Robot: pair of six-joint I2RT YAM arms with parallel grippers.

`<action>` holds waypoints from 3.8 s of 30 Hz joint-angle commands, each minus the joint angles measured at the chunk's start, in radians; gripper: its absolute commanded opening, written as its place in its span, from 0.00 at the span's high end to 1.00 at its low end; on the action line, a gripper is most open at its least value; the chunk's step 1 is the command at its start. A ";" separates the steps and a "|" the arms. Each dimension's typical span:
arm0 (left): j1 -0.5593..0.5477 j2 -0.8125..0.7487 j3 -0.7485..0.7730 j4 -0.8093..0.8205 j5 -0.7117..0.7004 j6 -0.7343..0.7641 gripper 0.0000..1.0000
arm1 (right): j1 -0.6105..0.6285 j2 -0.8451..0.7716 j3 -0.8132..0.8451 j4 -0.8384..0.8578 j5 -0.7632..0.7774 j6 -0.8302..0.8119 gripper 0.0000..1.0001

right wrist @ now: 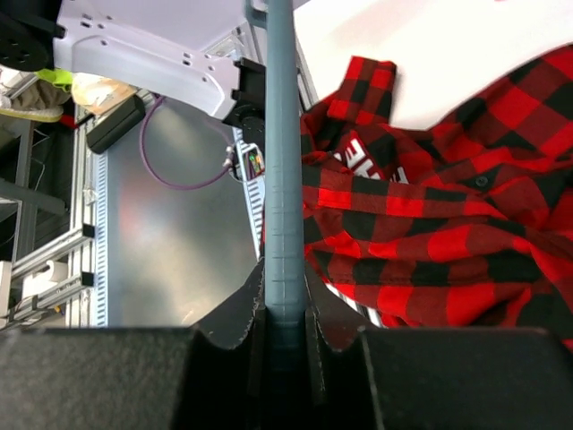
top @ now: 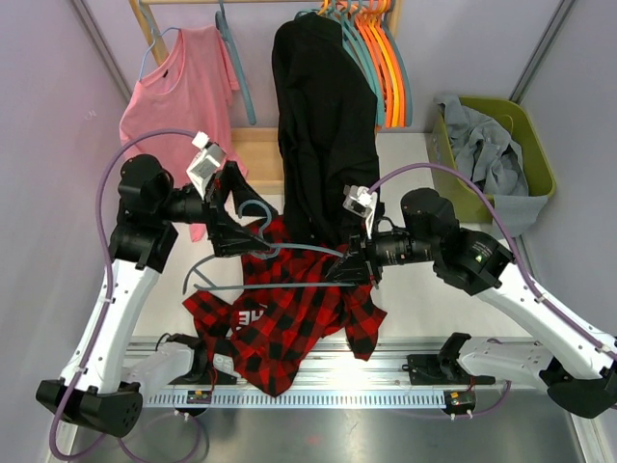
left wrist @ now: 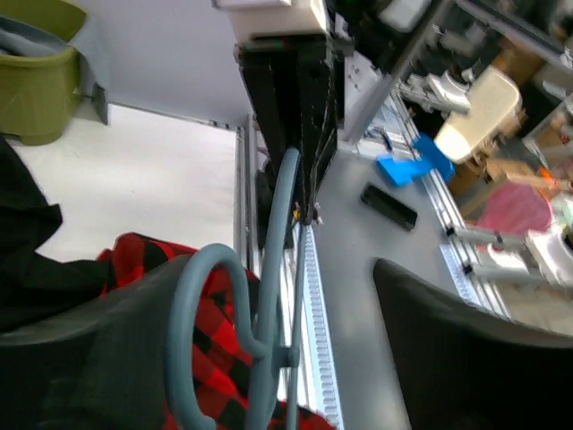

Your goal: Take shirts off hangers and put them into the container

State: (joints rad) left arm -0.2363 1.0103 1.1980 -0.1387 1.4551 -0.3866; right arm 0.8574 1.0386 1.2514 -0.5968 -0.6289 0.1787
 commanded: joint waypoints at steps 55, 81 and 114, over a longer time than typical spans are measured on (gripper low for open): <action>-0.005 -0.697 -0.163 -0.458 -1.461 -0.021 0.01 | -0.213 1.111 1.442 -0.026 0.753 -0.053 0.98; -0.005 -0.756 -0.190 -0.507 -1.469 -0.043 0.01 | 0.055 0.309 0.331 0.195 0.841 -0.015 0.01; -0.005 -0.757 -0.301 -0.521 -1.443 -0.058 0.01 | 0.301 0.583 -0.253 0.106 1.299 0.654 0.21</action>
State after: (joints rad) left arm -0.2371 0.2573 0.8894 -0.6613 0.0044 -0.4675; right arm 1.1538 1.6268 0.9577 -0.5591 0.5945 0.8085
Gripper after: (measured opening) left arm 0.987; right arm 0.815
